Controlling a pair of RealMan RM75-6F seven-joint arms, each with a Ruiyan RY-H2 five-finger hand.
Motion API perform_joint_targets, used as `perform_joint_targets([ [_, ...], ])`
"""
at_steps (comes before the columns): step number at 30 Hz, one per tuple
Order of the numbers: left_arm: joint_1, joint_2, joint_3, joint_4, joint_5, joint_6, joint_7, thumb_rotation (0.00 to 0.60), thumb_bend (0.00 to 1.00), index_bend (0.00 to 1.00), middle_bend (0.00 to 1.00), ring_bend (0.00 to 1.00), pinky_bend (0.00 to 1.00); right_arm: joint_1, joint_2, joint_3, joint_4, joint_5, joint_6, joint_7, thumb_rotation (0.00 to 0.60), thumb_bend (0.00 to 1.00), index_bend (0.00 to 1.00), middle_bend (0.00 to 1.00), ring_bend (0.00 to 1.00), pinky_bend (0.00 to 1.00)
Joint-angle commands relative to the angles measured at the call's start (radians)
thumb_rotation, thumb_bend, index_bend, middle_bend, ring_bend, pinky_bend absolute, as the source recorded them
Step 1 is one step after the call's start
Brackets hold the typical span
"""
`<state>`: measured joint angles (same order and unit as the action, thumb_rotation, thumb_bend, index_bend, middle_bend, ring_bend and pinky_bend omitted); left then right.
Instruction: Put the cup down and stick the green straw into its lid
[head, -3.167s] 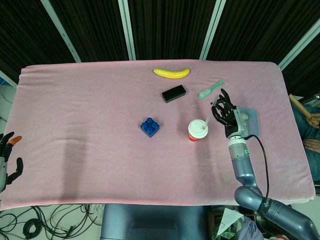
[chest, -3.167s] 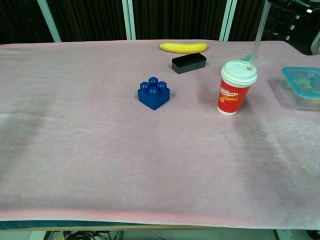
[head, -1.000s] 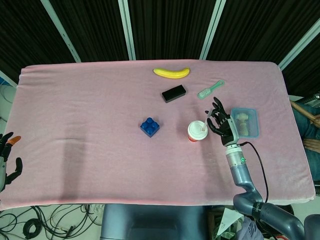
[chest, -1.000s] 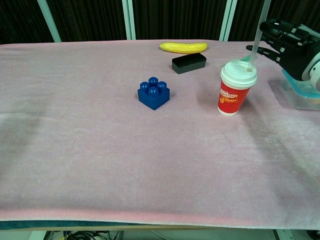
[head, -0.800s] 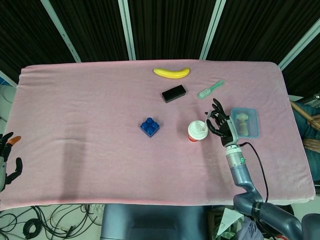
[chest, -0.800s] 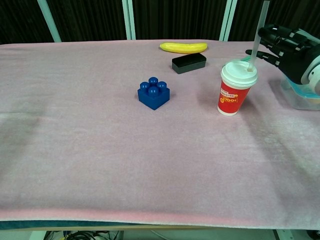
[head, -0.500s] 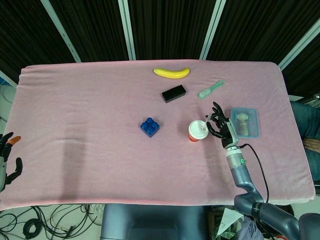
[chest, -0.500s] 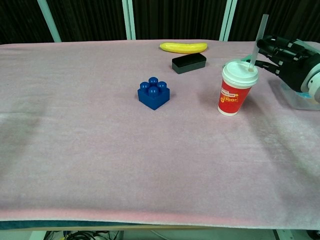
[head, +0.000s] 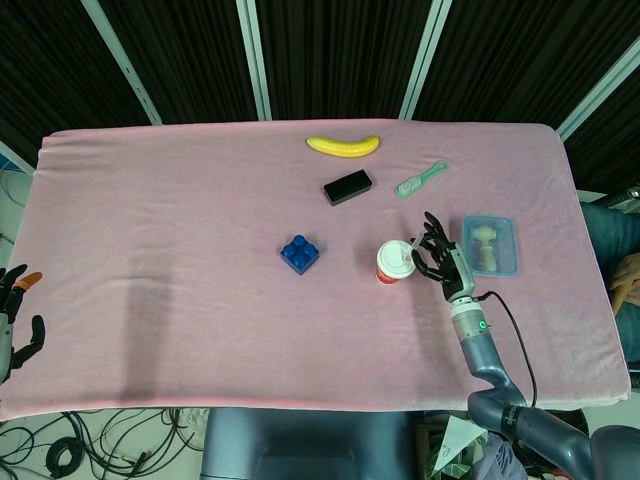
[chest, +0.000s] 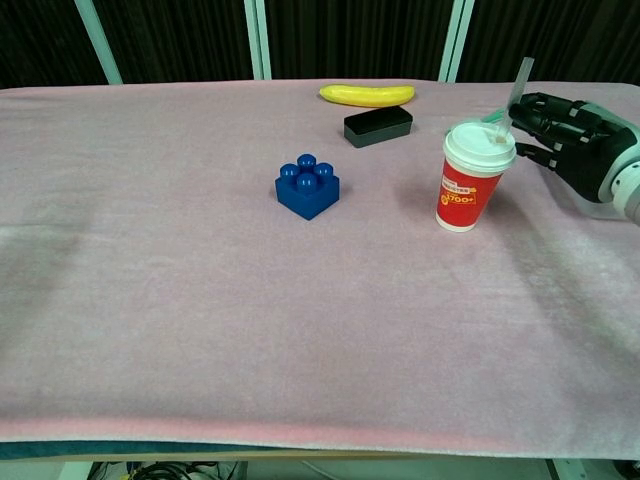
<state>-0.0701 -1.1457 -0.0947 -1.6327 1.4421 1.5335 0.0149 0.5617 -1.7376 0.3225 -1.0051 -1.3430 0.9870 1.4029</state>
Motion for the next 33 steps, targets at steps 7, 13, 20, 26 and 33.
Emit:
perform_joint_targets([
  [7, 0.000, 0.001, 0.001, -0.001, 0.000, -0.001, 0.002, 0.600, 0.58, 0.20, 0.09, 0.02, 0.00, -0.002, 0.009, -0.016, -0.003, -0.012, -0.008, 0.016, 0.600, 0.39, 0.63, 0.00, 0.00, 0.18],
  [13, 0.000, 0.003, 0.002, -0.003, -0.003, -0.006, 0.004, 0.600, 0.58, 0.20, 0.09, 0.02, 0.00, -0.001, 0.027, -0.041, -0.010, -0.030, -0.026, 0.021, 0.600, 0.34, 0.20, 0.00, 0.00, 0.17],
  [20, 0.000, 0.003, 0.002, -0.004, -0.004, -0.005, 0.006, 0.600, 0.58, 0.20, 0.09, 0.02, 0.00, 0.001, 0.068, -0.053, -0.035, -0.054, -0.020, 0.029, 0.600, 0.29, 0.00, 0.00, 0.00, 0.16],
  [26, -0.001, 0.002, 0.002, -0.004, -0.003, -0.006, 0.008, 0.600, 0.58, 0.20, 0.09, 0.02, 0.00, -0.013, 0.137, -0.057, -0.093, -0.067, 0.008, -0.003, 0.600, 0.28, 0.00, 0.00, 0.00, 0.15],
  [33, -0.001, 0.002, 0.003, -0.004, 0.000, -0.004, 0.006, 0.600, 0.58, 0.20, 0.09, 0.02, 0.00, -0.079, 0.287, -0.084, -0.219, -0.047, 0.050, -0.226, 0.600, 0.27, 0.00, 0.00, 0.00, 0.15],
])
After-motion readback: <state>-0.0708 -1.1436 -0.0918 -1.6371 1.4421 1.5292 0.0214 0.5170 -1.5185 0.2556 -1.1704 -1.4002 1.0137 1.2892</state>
